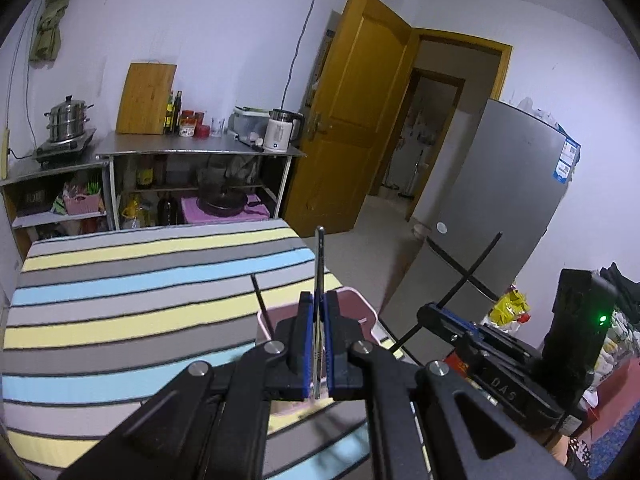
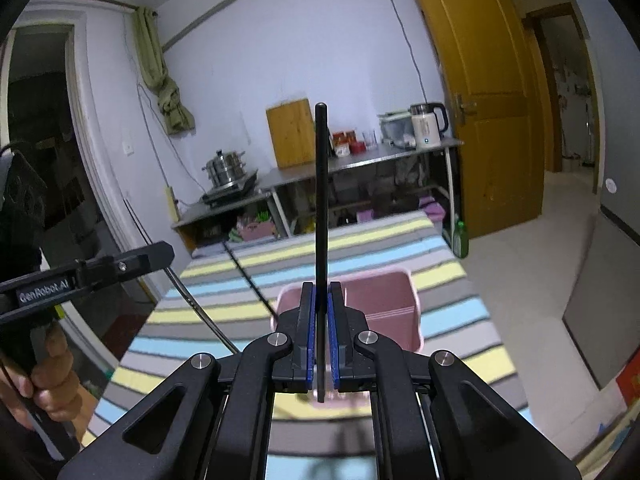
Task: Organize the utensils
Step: 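Lift the black chopsticks with both tools and carry them over the pink basket, then drop the chopsticks into the pink basket and open both tools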
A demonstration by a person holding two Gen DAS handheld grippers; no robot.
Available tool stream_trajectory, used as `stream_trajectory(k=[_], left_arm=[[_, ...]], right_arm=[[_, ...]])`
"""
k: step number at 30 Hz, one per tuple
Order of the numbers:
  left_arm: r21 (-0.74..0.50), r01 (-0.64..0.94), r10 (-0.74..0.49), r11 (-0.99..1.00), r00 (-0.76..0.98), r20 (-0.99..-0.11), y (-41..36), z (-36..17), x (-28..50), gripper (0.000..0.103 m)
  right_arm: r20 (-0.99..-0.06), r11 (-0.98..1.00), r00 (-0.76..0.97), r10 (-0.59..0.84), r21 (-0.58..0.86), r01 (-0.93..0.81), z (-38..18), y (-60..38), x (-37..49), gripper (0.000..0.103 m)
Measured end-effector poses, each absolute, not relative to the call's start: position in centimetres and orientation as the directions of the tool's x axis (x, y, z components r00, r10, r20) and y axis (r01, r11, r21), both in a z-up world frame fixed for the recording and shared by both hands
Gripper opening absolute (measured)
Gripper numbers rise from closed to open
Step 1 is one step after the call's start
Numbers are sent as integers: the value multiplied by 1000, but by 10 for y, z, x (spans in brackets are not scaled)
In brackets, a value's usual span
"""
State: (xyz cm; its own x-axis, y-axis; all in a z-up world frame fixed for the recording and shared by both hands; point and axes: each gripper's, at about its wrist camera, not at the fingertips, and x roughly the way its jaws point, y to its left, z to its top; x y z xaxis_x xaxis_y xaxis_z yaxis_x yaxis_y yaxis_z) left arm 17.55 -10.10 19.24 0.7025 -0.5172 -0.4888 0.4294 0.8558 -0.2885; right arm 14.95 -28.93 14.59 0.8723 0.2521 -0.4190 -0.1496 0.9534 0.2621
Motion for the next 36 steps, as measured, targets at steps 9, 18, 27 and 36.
stream_trajectory(k=[9,18,27,36], left_arm=[[-284,417,-505,863,714,-485,-109,185,197,5],[-276,382,-471,882,696,-542,-112,150,219,5],[-288,361,-462,887,664,-588,-113,121,224,6],[-292,353,-457,889,660,-596,-109,114,219,6]], right_arm=[[-384,949,889,249,281,-145,156,-293,165,6],[-435,947,867,245,300,-117,131,-296,187,6],[-507,947,825,251,305,-101,100,-293,199,6],[-541,951,803,250,295,-97,91,-292,200,10]])
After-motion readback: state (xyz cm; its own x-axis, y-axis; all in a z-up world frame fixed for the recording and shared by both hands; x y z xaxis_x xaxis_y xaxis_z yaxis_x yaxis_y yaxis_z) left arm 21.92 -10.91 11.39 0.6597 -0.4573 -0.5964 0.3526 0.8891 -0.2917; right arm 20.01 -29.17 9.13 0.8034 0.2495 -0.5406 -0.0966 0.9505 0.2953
